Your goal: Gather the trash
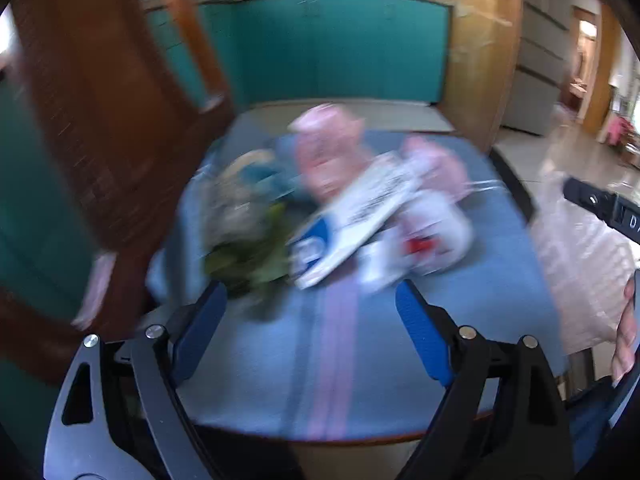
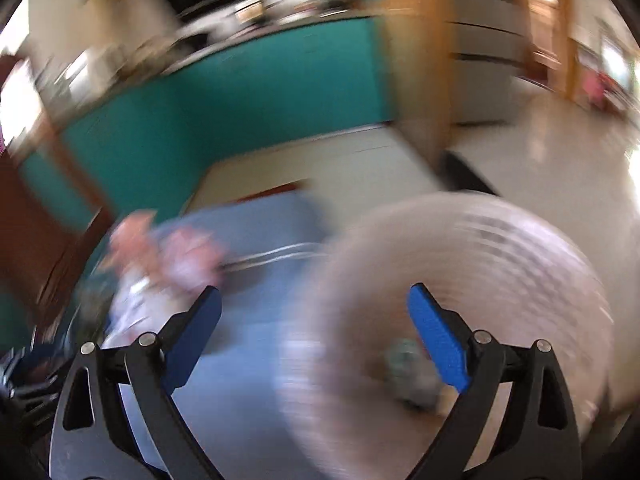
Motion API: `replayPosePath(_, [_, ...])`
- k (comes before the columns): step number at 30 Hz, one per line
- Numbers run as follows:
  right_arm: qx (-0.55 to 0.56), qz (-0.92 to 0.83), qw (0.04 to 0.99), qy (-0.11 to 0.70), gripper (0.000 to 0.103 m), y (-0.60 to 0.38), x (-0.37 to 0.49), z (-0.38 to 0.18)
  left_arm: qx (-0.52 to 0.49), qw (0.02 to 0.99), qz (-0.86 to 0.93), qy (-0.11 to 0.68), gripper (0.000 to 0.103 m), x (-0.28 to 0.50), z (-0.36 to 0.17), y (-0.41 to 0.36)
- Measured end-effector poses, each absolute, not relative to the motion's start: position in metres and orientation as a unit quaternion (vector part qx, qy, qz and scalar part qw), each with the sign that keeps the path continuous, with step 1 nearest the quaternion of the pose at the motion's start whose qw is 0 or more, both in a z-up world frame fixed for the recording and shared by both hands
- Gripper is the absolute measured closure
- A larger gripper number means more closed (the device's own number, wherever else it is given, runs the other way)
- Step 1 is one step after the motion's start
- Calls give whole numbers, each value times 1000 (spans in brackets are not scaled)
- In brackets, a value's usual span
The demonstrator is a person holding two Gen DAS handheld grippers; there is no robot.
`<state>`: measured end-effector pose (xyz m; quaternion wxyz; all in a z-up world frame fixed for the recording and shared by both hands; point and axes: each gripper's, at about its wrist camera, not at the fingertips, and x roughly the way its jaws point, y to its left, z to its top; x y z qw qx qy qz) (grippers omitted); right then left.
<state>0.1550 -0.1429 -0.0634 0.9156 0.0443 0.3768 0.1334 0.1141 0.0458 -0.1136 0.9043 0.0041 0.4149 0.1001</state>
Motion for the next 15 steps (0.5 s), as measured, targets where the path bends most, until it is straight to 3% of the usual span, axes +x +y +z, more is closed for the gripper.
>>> replayPosePath(5, [-6, 218, 893, 394, 11, -58, 177, -78, -14, 898, 118, 423, 16, 103, -115, 71])
replayPosePath(11, [-64, 188, 878, 436, 12, -29, 187, -116, -16, 897, 130, 422, 14, 93, -117, 84])
replayPosePath(13, [-55, 206, 866, 453, 28, -31, 186, -122, -18, 897, 128, 423, 14, 93, -118, 84])
replayPosePath(15, [-52, 214, 861, 459, 53, -35, 183, -123, -17, 897, 127, 423, 14, 90, -117, 83])
